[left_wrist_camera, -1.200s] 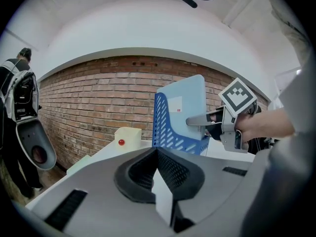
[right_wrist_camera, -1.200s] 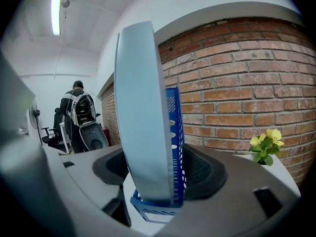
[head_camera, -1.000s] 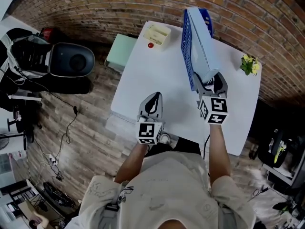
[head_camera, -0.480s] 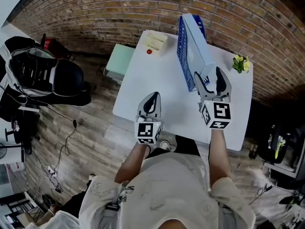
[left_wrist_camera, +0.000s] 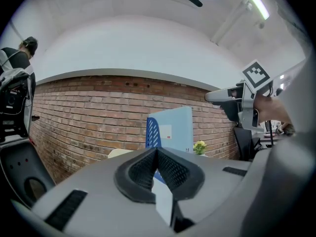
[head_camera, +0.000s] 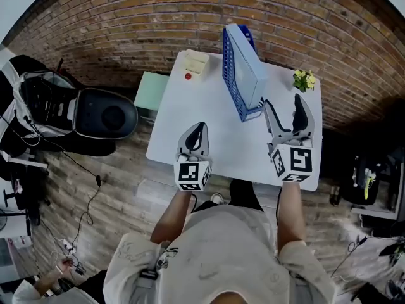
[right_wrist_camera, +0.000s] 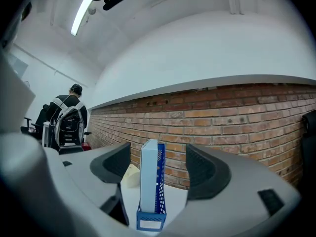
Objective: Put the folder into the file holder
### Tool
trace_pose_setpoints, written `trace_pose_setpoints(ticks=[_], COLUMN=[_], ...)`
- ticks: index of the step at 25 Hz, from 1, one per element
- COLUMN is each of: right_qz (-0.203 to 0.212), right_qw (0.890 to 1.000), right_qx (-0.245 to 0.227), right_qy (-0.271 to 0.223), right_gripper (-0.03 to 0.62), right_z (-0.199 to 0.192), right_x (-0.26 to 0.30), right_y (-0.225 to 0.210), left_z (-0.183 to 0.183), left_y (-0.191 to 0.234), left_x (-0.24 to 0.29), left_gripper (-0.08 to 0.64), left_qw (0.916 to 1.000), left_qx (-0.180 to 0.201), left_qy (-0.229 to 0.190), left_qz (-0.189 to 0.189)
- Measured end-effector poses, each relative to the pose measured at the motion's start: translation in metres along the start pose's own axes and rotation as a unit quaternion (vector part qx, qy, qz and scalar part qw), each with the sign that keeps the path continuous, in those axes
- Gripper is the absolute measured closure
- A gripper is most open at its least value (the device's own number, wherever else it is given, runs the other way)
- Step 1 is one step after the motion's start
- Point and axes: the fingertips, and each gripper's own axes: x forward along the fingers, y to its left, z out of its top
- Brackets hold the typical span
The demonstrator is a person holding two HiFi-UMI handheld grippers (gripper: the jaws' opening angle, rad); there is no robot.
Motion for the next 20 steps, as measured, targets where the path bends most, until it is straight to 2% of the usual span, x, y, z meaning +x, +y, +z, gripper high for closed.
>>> trace_pose_setpoints(ticks=[8, 16, 20], right_qz=[-0.051, -0.113, -0.128], right_qw=[0.999, 0.991, 0.987], right_qx=[0.000, 0.020, 0.025], right_qy=[0.008, 0.069, 0.099], right_gripper=[0.230, 0.230, 0.230], right_z=[-0.007, -0.073, -0.096], right_x=[-0.052, -0.106, -0.119], right_y=[-0.034, -0.071, -0.076], left_z=[0.010, 0.004, 0.003], left_y=[-0.024, -0.046, -0.053], left_x=[-0.001, 0.000, -0.001], left_gripper=[0.546, 0.546, 0.546], left_qw=[0.9995, 0.9983, 0.9978], left_qx=[0.011, 0.021, 0.025], left_qy=[-0.010, 0.001, 0.003], left_qz=[-0.028, -0.055, -0.062])
